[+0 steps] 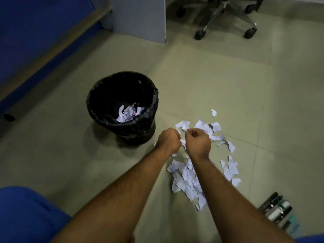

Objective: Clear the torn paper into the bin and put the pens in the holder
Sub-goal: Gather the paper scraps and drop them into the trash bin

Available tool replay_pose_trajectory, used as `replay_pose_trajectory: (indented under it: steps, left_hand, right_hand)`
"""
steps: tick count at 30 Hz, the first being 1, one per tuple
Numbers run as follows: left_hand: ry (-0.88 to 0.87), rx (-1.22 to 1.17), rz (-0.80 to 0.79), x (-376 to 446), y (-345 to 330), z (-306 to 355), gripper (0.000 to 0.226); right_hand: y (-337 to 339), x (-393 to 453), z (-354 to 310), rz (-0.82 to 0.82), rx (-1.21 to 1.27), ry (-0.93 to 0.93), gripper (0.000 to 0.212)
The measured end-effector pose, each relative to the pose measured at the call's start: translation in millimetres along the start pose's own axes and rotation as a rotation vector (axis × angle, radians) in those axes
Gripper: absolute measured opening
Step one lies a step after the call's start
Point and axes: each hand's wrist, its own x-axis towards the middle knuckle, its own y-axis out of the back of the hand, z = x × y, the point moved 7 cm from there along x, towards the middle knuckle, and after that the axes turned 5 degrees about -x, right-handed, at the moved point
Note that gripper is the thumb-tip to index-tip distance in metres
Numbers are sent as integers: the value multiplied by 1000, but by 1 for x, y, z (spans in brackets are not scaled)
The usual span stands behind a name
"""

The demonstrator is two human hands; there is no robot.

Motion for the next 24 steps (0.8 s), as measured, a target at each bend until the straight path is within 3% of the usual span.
replay_pose_trajectory:
  steps: [4,8,10,12,14,17,19,21,24]
  left_hand:
    - [155,114,127,-18,-46,-63,22]
    - [276,317,275,-36,-76,-107,30]
    - [389,321,260,-38,-87,-121,42]
    - [394,306,218,-34,-97,-124,49]
    - [296,301,170,-29,-108,-112,50]
    - [88,186,129,-28,-119,-89,33]
    - [-10,201,228,-33,-113,-83,31]
    - [59,348,328,-37,-103,-92,48]
    - [344,395,269,-43,-98,-112,65]
  right_hand:
    - [-17,-6,75,-165,-475,21,35]
    - [-36,-14,113,-195,-847,52,57]
    - [-43,-17,127,-221,-826,11,69]
    - [-47,-19,133,-225,-786,11,75]
    - [-50,-19,131,-210,-767,78,73]
    - [-44,-21,124,-152,-640,204,62]
    - [-29,-21,123,-49,-590,228,61]
    - [-16,-21,128,41,-685,212,66]
    - [-14,-21,151,-67,-809,21,82]
